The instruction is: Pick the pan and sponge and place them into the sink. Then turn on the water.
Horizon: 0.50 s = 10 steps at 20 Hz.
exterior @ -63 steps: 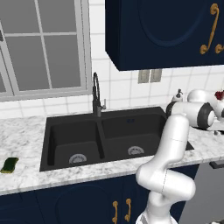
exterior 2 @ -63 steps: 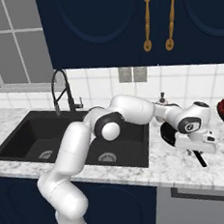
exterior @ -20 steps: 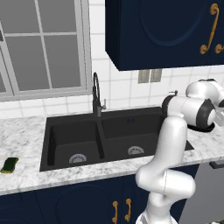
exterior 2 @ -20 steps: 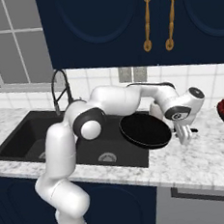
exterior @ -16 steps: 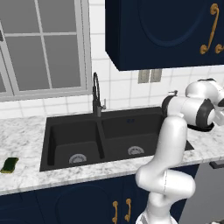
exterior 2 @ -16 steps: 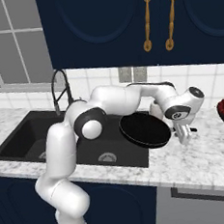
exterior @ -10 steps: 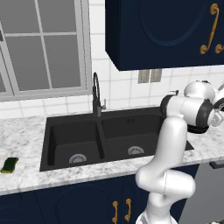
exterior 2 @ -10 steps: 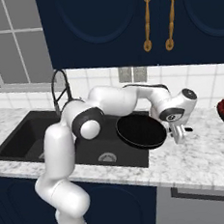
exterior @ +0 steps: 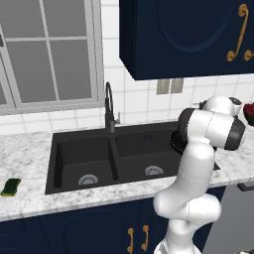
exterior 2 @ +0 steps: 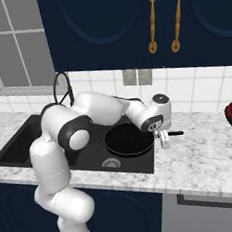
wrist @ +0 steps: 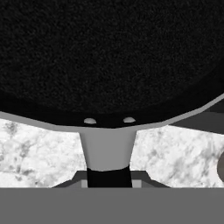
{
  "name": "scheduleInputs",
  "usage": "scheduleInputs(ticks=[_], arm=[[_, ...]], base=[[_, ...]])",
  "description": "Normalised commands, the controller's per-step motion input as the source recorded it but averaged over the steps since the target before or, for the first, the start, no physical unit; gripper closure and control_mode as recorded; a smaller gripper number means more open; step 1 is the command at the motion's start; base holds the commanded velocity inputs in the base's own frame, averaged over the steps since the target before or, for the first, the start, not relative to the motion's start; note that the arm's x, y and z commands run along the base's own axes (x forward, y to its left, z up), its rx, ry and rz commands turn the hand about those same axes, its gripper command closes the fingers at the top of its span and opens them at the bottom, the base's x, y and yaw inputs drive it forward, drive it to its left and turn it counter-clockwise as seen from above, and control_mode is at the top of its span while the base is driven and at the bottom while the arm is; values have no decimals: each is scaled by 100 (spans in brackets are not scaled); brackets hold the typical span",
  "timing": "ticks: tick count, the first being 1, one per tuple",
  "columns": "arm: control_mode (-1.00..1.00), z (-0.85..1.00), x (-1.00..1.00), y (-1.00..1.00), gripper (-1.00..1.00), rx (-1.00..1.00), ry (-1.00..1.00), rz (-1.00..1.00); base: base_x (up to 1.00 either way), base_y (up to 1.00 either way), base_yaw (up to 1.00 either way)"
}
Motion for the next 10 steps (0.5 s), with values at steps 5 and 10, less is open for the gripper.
scheduleInputs(ticks=[5, 10], arm=[[-100, 0, 4, 57, 100, -4, 0, -9], [-100, 0, 13, 29, 100, 0, 3, -7]], base=[[0, 0, 0], [0, 0, 0]])
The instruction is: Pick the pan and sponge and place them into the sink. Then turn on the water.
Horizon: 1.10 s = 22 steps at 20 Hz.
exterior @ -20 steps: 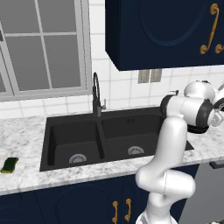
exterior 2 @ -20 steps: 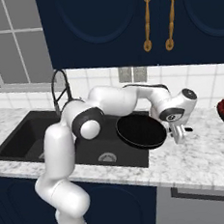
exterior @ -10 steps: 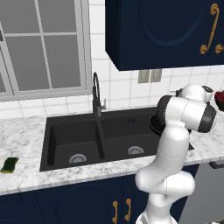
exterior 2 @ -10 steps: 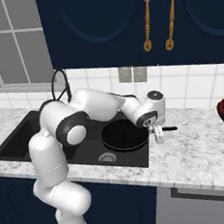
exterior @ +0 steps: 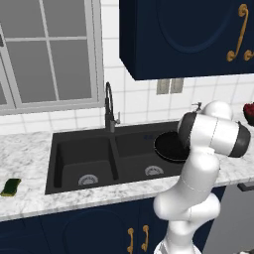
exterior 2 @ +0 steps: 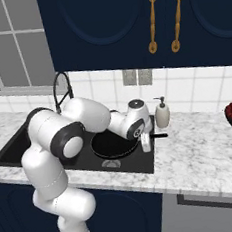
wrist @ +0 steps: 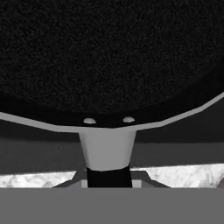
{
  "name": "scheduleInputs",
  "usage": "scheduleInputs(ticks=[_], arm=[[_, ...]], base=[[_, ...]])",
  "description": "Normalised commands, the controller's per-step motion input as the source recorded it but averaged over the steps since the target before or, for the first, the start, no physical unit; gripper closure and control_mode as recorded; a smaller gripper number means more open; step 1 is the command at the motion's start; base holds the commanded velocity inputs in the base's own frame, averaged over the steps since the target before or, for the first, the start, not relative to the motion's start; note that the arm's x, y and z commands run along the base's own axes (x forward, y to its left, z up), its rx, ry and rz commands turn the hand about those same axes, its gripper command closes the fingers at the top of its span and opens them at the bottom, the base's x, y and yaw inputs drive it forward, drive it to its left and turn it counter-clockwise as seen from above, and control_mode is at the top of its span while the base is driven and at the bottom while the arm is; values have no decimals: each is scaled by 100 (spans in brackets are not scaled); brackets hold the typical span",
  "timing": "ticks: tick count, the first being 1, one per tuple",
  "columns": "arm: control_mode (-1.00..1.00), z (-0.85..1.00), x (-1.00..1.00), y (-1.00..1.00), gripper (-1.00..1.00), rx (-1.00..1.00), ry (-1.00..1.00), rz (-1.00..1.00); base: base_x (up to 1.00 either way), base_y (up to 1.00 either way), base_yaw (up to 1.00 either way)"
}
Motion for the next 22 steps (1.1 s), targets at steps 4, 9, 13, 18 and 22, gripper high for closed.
scheduleInputs(ticks=[4, 9, 13, 18, 22], arm=[[-100, 0, 31, 24, 100, 2, 1, -5], [-100, -2, 21, 23, 100, 3, 0, 0], [-100, -21, 10, 21, 100, 0, 0, 0], [-100, -30, 1, 45, 100, 0, 0, 0], [-100, -32, 12, 61, 100, 0, 0, 0]], base=[[0, 0, 0], [0, 0, 0], [0, 0, 0], [0, 0, 0], [0, 0, 0]])
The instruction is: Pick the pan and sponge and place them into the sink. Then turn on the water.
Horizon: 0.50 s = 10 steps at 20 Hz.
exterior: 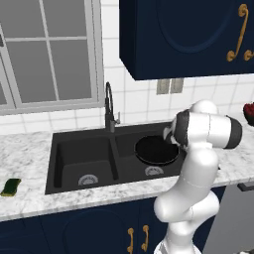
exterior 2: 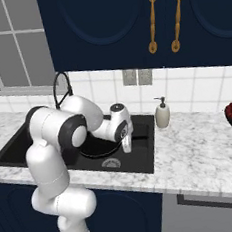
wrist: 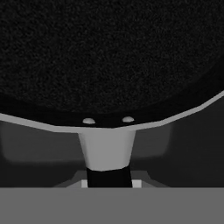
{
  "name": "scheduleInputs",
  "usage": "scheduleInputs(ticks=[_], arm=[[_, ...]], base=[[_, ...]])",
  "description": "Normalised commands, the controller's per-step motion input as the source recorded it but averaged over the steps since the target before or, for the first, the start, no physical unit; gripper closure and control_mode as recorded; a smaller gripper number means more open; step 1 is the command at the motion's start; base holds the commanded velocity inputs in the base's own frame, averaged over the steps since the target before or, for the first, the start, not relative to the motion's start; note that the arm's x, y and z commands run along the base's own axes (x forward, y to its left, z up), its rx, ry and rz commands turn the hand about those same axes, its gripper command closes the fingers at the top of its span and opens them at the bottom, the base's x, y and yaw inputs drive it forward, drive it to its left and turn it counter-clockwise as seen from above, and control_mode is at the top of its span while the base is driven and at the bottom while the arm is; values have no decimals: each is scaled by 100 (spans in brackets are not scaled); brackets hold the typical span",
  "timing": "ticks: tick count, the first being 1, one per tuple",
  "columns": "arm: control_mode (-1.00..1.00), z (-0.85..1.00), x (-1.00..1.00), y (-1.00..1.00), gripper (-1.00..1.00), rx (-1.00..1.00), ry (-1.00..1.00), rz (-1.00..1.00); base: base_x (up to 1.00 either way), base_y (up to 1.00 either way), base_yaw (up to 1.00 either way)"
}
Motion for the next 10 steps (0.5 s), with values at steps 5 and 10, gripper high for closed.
scheduleInputs(ticks=[5, 10], arm=[[-100, -37, 22, 33, 100, 0, 0, 0], [-100, -46, 27, 2, 100, 2, 0, 0]], base=[[0, 0, 0], [0, 0, 0]])
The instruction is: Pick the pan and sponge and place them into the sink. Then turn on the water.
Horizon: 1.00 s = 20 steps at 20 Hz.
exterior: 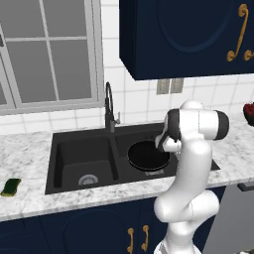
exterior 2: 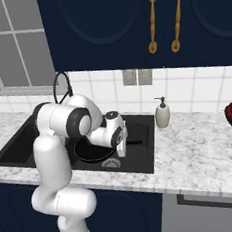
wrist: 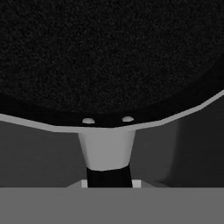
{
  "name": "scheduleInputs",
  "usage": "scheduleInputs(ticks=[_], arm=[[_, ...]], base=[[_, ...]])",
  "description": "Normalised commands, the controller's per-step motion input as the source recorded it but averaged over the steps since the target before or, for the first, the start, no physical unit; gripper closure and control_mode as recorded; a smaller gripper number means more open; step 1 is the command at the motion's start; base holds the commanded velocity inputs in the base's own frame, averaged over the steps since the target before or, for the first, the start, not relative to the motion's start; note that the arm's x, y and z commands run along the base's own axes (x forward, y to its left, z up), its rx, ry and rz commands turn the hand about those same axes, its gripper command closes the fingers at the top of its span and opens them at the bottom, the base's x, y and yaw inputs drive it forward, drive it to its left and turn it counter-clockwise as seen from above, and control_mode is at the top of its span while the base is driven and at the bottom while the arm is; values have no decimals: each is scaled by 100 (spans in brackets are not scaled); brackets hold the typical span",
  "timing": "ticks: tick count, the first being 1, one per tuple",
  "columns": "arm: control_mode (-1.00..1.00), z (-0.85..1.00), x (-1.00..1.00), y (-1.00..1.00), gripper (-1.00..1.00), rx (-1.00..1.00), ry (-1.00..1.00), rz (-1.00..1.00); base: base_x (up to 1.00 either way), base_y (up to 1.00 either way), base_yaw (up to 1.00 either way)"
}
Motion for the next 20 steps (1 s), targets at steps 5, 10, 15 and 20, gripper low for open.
scheduleInputs(ticks=[5, 10, 15, 20], arm=[[-100, -41, 32, 0, 100, 8, 0, 0], [-100, -48, 22, 0, 100, 6, 0, 0], [-100, -53, 19, 0, 100, 2, 0, 0], [-100, -53, 17, 0, 100, 0, 0, 0]], base=[[0, 0, 0], [0, 0, 0], [0, 0, 0], [0, 0, 0]])
